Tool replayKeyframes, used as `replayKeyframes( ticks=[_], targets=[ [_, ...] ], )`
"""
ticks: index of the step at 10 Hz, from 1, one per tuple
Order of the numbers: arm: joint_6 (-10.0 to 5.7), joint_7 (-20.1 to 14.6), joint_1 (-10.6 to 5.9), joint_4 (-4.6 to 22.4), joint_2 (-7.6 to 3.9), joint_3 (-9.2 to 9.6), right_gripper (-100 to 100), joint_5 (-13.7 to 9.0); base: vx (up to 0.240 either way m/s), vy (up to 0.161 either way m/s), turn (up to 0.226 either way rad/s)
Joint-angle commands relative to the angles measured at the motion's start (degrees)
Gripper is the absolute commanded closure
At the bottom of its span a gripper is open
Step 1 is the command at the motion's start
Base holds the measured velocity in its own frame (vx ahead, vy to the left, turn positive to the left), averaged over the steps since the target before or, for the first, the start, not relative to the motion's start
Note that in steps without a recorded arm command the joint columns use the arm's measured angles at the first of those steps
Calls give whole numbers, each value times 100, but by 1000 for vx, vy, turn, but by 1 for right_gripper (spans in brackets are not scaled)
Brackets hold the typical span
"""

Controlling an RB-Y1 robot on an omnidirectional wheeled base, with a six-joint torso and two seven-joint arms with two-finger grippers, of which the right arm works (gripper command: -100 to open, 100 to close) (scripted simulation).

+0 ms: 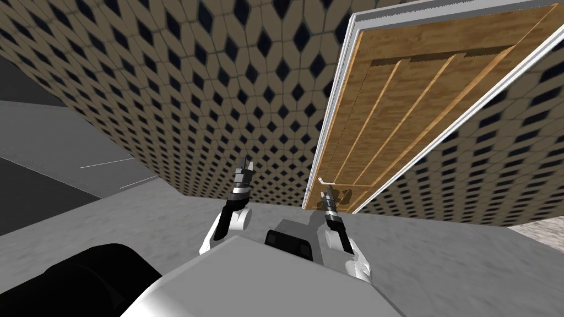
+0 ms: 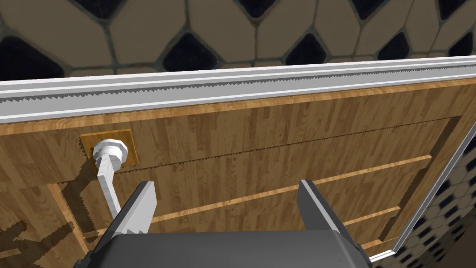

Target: Pull the door open

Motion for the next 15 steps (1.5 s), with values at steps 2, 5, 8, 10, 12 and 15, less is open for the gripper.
replayKeyframes(
  ticks=[2, 5, 8, 10, 12, 15],
  targets=[
    [-51, -13, -114, 407, -52, -21, -100, -34, 17, -73, 76],
    [-126, -12, -278, 895, -96, -45, -100, -72, 20, -100, 114],
    [-196, -11, -431, 1328, -136, -68, -100, -108, 14, -82, 93],
    [-260, -10, -572, 1699, -172, -89, -100, -140, 20, -89, 130],
    [-290, -9, -638, 1913, -189, -99, -100, -156, -6, -64, 30],
    [-370, -8, -814, 2410, -232, -125, -100, -196, 4, -102, 107]
  ],
)
